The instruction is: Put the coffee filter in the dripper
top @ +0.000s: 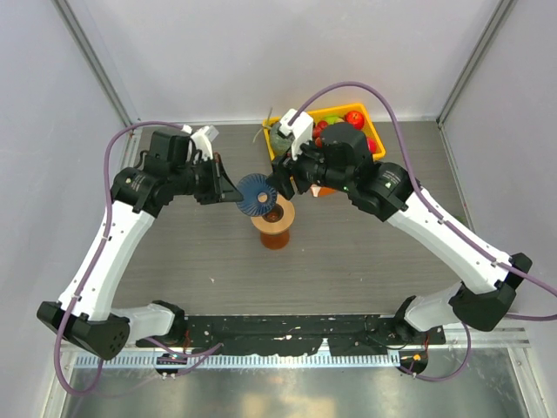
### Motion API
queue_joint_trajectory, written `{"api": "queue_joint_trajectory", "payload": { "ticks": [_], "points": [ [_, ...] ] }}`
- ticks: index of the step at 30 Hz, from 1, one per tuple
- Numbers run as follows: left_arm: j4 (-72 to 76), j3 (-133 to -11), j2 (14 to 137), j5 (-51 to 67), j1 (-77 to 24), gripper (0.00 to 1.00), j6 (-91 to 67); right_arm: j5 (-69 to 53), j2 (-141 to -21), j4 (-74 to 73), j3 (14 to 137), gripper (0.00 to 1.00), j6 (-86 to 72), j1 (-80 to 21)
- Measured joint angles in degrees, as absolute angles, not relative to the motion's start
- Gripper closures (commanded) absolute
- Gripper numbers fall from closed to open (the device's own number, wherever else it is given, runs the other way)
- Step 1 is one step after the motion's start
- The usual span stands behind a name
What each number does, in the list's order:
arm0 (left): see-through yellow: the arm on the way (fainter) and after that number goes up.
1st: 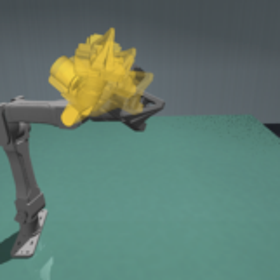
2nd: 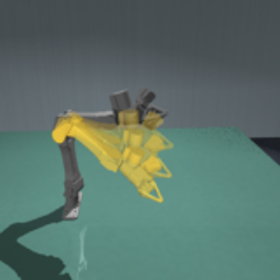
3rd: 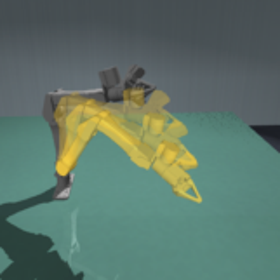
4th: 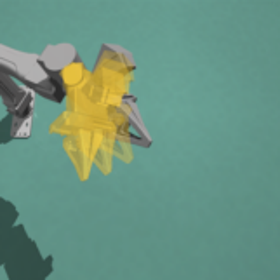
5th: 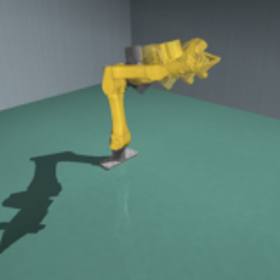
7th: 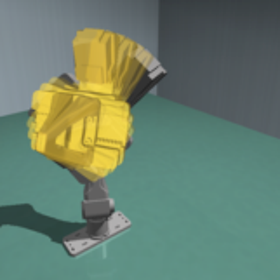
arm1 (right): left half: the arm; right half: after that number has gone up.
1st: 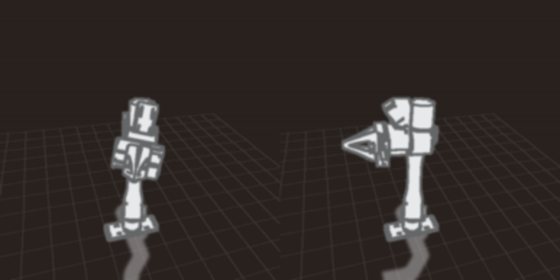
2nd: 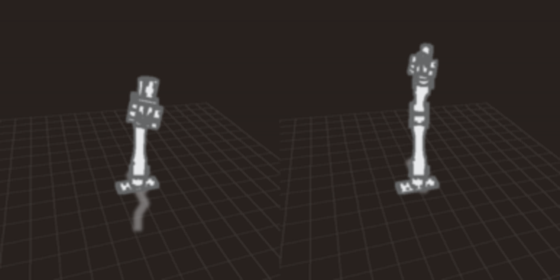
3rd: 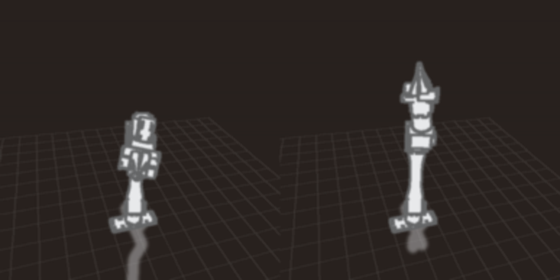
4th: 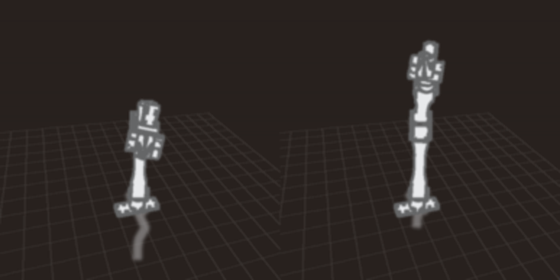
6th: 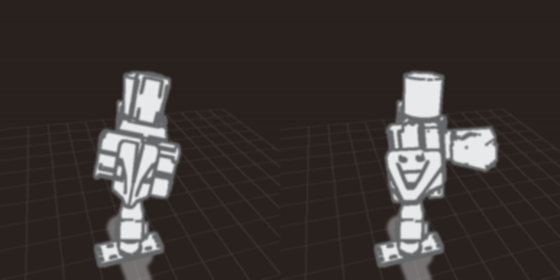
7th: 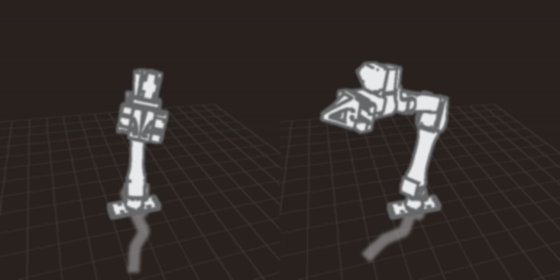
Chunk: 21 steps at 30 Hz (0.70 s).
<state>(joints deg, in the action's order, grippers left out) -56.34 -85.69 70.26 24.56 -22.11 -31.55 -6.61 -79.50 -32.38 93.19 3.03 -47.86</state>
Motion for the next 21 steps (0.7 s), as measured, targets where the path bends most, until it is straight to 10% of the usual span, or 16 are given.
{"api": "queue_joint_trajectory", "payload": {
  "ticks": [14,21],
  "points": [
    [-56.3,-85.7,70.5,25.3,-22.4,1.00,-31.5,-1.3,-83.3,-33.2,94.0,0.60,7.6,-50.8],
    [-56.2,-85.7,70.6,25.3,-22.4,1.00,-31.5,-2.0,-83.7,-33.5,94.0,0.88,7.7,-51.1]
  ]
}}
